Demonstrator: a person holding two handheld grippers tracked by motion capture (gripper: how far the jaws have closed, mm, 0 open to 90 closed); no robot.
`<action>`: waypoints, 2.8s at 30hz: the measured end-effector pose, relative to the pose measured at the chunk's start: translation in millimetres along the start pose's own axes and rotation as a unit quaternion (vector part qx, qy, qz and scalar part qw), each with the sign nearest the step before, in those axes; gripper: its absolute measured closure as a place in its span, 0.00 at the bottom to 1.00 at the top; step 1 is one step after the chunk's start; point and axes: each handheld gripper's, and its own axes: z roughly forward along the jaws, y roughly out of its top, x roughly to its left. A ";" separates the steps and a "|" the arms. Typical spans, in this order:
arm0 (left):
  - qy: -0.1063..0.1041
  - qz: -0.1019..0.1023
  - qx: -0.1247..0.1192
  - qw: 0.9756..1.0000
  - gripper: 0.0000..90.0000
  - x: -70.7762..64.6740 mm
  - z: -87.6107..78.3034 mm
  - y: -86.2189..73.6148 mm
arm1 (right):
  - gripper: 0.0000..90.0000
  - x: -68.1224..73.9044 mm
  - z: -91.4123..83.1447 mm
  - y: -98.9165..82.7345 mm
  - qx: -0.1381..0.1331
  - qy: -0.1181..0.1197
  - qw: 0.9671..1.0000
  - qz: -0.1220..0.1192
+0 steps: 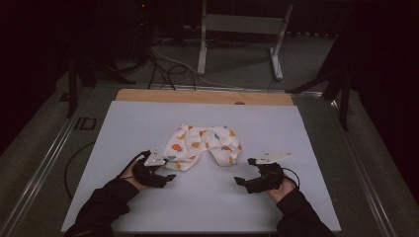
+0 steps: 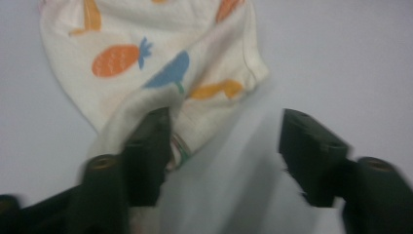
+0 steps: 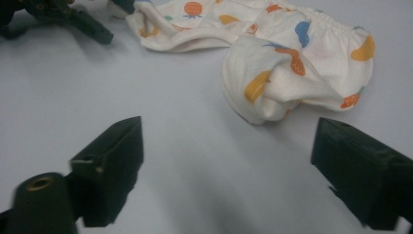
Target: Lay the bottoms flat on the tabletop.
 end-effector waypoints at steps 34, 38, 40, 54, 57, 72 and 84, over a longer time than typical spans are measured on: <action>-0.035 0.075 -0.043 0.996 0.88 -74.7 -36.3 44.2 | 0.15 1.0 -7.0 3.2 -0.011 -0.003 1.000 -0.001; -0.041 0.074 -0.047 0.995 0.68 -76.8 -36.3 44.5 | 0.15 -0.5 -8.0 2.7 -0.013 -0.003 1.000 -0.001; -0.050 0.061 -0.044 0.996 0.65 -75.9 -31.5 40.8 | 0.15 -0.2 -8.6 2.7 -0.014 -0.005 1.000 0.000; -0.075 0.112 0.001 0.991 0.66 -100.6 8.1 31.8 | 0.15 0.7 -8.0 1.1 -0.012 -0.002 1.000 0.000; -0.078 0.120 0.014 0.990 0.73 -100.2 12.9 31.9 | 0.15 -0.8 -8.1 0.5 -0.009 -0.002 1.000 -0.003; -0.070 0.101 0.038 0.992 0.99 -95.7 19.8 30.7 | 0.15 0.0 -7.0 0.5 -0.009 -0.002 1.000 0.000; -0.102 0.059 -0.017 0.993 0.99 -99.1 14.3 35.0 | 0.15 0.3 -8.7 1.4 -0.012 -0.002 1.000 0.000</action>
